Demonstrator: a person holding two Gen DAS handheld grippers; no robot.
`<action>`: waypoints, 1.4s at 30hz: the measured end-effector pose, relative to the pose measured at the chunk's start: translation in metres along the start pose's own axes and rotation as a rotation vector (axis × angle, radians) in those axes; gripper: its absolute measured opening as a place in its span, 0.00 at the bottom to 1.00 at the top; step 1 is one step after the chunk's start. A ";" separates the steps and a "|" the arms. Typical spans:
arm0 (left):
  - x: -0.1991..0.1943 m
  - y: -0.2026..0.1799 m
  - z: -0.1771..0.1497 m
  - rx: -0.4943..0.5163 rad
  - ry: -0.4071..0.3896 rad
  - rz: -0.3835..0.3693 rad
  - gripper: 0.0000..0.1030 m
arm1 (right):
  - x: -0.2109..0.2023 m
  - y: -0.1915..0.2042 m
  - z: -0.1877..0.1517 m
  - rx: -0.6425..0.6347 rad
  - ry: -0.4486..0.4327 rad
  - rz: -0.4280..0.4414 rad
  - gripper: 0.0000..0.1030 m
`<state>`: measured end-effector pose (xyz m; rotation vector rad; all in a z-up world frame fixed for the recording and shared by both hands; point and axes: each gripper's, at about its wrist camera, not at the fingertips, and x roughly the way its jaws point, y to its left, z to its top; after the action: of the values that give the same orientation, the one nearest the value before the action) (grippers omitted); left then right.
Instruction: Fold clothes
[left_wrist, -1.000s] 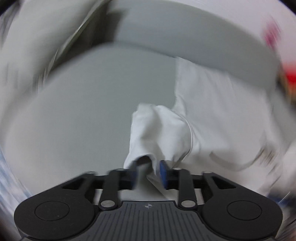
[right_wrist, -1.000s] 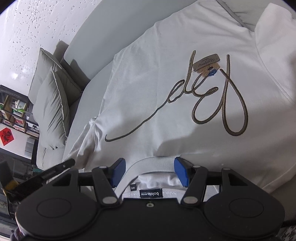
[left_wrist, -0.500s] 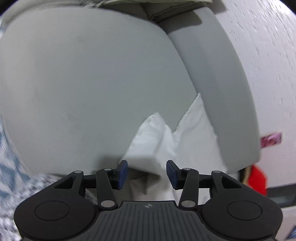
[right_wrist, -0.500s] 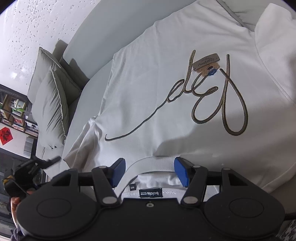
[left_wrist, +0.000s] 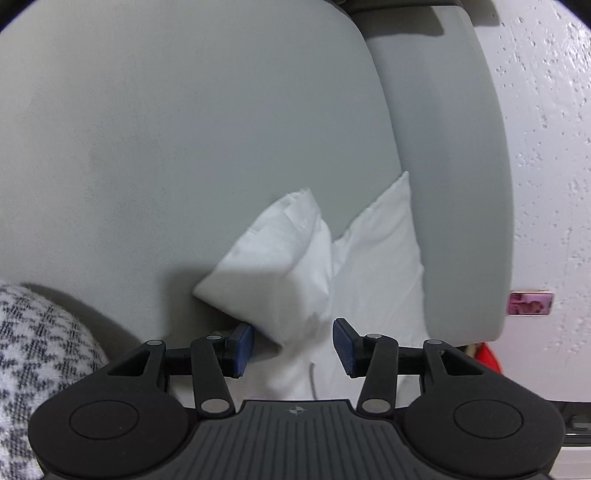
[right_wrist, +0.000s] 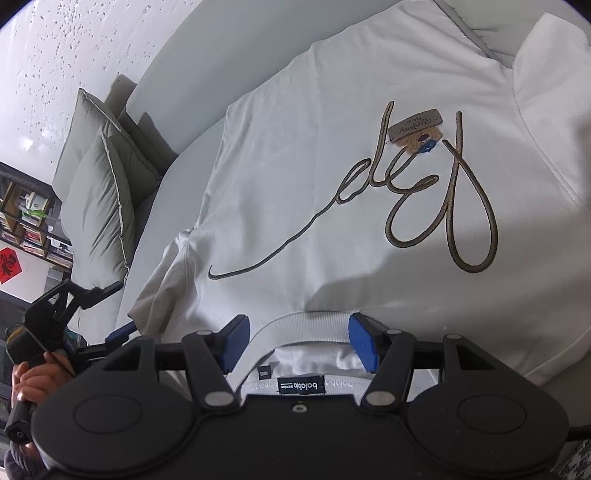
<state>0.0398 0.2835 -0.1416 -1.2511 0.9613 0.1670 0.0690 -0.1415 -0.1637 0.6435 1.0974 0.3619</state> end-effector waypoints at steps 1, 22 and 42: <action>0.000 0.002 0.001 0.014 -0.013 0.001 0.44 | 0.000 0.000 0.000 0.001 0.000 0.001 0.56; -0.005 0.023 0.037 0.059 -0.216 0.139 0.00 | 0.002 0.002 0.001 -0.013 0.003 0.004 0.59; -0.015 -0.045 0.036 0.767 -0.401 0.609 0.17 | 0.000 0.000 0.001 -0.012 0.007 0.017 0.62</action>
<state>0.0758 0.3044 -0.0990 -0.1850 0.8971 0.4557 0.0705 -0.1420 -0.1637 0.6418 1.0964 0.3858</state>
